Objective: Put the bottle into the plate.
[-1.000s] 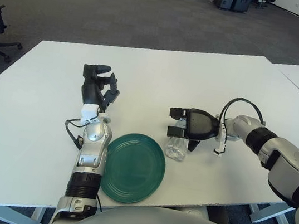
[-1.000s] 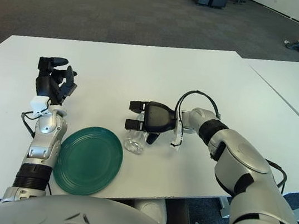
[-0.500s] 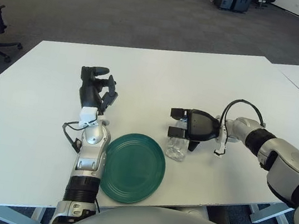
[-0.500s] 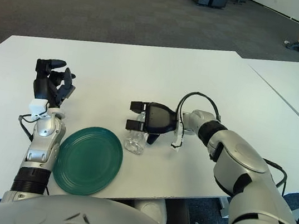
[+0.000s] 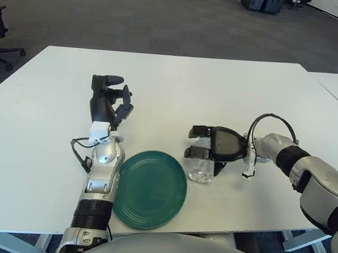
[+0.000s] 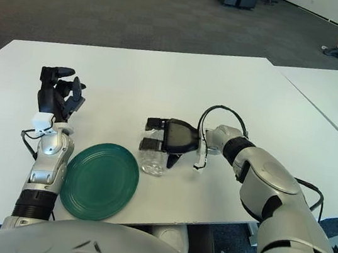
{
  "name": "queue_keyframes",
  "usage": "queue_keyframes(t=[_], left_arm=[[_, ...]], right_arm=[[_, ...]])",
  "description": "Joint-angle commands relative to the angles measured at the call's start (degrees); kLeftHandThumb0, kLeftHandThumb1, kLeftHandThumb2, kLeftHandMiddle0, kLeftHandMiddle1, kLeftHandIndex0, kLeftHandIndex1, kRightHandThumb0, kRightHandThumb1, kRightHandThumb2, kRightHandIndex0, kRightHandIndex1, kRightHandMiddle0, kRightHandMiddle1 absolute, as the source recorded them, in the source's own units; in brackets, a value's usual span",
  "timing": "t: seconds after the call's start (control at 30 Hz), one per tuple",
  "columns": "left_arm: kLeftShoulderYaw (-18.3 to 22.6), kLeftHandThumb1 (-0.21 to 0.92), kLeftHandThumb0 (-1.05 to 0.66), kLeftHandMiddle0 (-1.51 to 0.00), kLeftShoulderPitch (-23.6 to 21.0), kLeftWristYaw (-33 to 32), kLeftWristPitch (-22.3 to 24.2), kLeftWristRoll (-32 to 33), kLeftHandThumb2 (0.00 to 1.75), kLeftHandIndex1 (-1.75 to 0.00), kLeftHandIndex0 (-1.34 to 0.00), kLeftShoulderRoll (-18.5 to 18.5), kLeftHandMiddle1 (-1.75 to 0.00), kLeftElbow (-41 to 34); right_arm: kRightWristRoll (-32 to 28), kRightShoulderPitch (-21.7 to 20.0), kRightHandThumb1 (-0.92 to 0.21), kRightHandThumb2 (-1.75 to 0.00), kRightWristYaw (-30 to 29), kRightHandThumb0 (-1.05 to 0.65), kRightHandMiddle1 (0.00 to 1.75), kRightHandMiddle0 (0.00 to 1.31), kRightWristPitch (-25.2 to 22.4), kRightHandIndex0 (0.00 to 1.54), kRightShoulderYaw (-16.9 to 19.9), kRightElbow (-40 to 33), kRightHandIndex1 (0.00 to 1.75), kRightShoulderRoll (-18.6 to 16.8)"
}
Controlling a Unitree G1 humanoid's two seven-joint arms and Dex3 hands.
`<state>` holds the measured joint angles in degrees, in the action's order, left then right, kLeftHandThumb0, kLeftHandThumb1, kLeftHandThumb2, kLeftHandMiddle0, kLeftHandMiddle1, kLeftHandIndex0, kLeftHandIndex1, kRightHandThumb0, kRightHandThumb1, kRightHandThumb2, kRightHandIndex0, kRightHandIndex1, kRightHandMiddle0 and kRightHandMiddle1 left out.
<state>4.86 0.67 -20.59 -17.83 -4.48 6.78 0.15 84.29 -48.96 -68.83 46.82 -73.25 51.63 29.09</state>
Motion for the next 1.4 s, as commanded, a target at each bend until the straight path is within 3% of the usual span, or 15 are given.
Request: queue_keyframes(t=[0.0,0.27,0.6,0.83,1.03,1.37], left_arm=[[0.2,0.79,-0.38,-0.50,0.0,0.1,-0.3,0.1,0.71,-1.75,-0.28,0.6,-1.54,-0.3],[0.3,0.79,-0.38,-0.49,0.0,0.3,-0.1,0.2,0.71,-1.75,-0.28,0.5,-1.55,-0.4],[0.2,0.78,-0.38,-0.48,0.1,0.4,0.5,0.0,0.72,-1.75,-0.28,0.5,-1.57,-0.6],[0.0,0.77,-0.38,-0.47,0.2,0.5,0.8,0.1,0.73,-1.75,-0.29,0.7,-1.57,-1.2],[-0.1,0.76,-0.38,-0.45,0.6,0.3,1.3,0.2,0.74,-1.75,-0.29,1.1,-1.57,-1.9],[-0.2,0.75,-0.38,-0.45,1.5,0.1,2.0,0.4,0.76,-1.75,-0.30,1.4,-1.57,-3.1]], right_arm=[[0.8,0.7,-0.81,-0.81,3.4,-0.33,0.26,0.00,-0.1,0.05,-0.5,-1.0,0.02,1.4],[1.3,1.2,-0.71,-0.99,3.0,-0.24,0.02,0.00,-1.9,0.00,-0.3,-3.0,0.00,2.5],[3.7,0.2,-0.59,-1.12,1.8,-0.16,0.00,0.00,-3.9,0.00,-1.5,-6.5,0.00,4.1],[6.1,-1.3,-0.52,-1.13,2.2,-0.19,0.00,0.00,-4.0,0.00,-2.9,-8.6,0.00,4.6],[7.2,-1.5,-0.57,-0.99,1.9,-0.31,0.00,0.00,-4.5,0.00,-4.5,-6.1,0.00,2.6],[7.6,-1.9,-0.80,-0.61,0.6,-0.54,0.05,0.01,-6.2,0.05,-6.6,-2.0,0.00,0.4]])
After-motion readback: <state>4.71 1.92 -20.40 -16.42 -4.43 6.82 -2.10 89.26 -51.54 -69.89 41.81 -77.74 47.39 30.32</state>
